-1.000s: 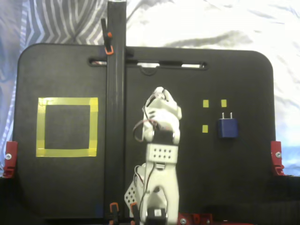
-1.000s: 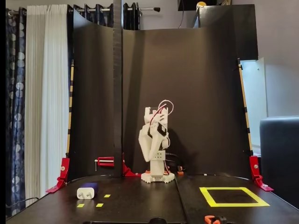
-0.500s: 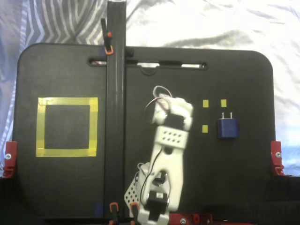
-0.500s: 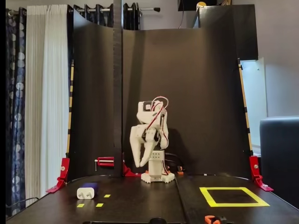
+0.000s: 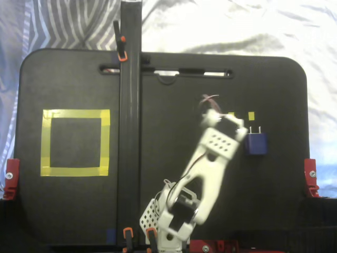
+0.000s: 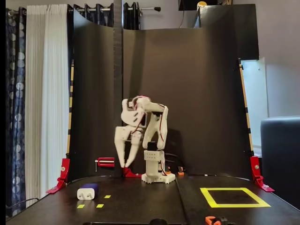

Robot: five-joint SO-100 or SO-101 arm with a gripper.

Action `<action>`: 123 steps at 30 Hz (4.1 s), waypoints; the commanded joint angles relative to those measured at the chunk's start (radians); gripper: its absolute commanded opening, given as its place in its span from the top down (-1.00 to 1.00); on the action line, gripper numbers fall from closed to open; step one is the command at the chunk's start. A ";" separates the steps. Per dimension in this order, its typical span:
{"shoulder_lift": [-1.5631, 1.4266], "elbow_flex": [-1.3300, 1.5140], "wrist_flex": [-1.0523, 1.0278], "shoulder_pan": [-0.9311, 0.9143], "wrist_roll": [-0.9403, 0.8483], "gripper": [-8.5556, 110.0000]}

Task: Grasp a block and put it in the designated area.

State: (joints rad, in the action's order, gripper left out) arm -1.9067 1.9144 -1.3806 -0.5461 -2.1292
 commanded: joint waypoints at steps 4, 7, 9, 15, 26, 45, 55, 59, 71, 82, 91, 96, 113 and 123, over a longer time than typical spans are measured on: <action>0.095 -0.094 0.021 -0.098 -0.103 0.84; 0.156 -0.147 0.018 -0.147 -0.163 0.84; 0.196 -0.183 0.015 -0.183 -0.207 0.84; 0.285 -0.250 0.028 -0.270 -0.314 0.84; 0.422 -0.341 0.069 -0.365 -0.426 0.84; 0.595 -0.540 0.060 -0.433 -0.477 0.72; 0.595 -0.543 0.084 -0.436 -0.482 0.15; 0.601 -0.543 0.091 -0.437 -0.483 0.15; 0.687 -0.540 0.115 -0.443 -0.476 0.15; 0.796 -0.540 0.199 -0.445 -0.477 0.16; 0.815 -0.538 0.199 -0.445 -0.480 0.16; 0.816 -0.538 0.198 -0.443 -0.480 0.22; 0.818 -0.531 0.195 -0.437 -0.482 0.56; 0.739 -0.532 0.132 -0.422 -0.474 0.56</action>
State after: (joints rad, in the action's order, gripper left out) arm -1.0937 1.4097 -1.2195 -0.9771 -2.6062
